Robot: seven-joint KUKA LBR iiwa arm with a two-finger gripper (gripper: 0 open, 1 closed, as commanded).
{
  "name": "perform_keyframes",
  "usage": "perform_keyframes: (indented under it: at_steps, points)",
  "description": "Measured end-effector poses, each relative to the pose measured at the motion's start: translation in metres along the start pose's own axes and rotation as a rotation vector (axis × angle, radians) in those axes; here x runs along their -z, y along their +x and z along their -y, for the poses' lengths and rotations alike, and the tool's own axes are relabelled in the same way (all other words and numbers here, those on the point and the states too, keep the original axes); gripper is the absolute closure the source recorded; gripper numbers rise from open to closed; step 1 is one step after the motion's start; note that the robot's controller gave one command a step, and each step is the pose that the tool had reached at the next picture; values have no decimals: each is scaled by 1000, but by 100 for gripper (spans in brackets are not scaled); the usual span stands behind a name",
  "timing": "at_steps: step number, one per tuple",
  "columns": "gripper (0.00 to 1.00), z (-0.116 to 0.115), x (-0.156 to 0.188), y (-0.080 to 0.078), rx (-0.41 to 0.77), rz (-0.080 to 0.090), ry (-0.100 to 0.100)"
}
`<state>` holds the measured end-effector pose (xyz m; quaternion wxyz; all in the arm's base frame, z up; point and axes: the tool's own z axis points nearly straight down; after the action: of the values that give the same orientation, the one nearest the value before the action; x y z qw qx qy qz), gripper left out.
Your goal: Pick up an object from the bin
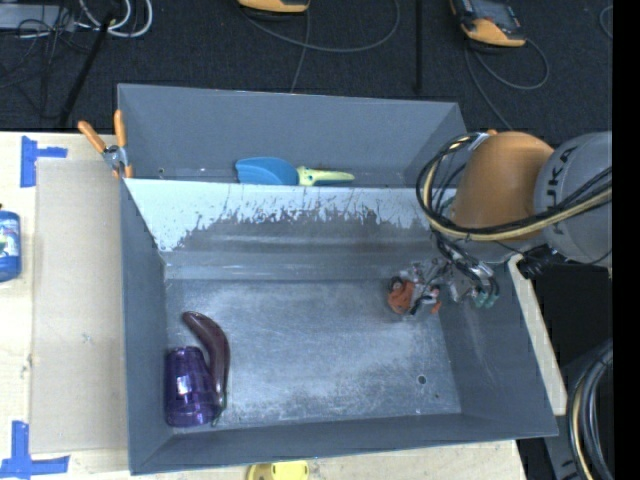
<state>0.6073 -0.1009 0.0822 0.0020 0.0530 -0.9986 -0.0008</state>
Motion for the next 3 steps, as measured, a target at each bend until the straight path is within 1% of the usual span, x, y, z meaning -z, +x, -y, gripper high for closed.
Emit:
perform_keyframes:
  at_steps: [2,3]
  points:
    - [100,0,25,-2,0,6,2]
    - [100,0,34,-1,0,5,2]
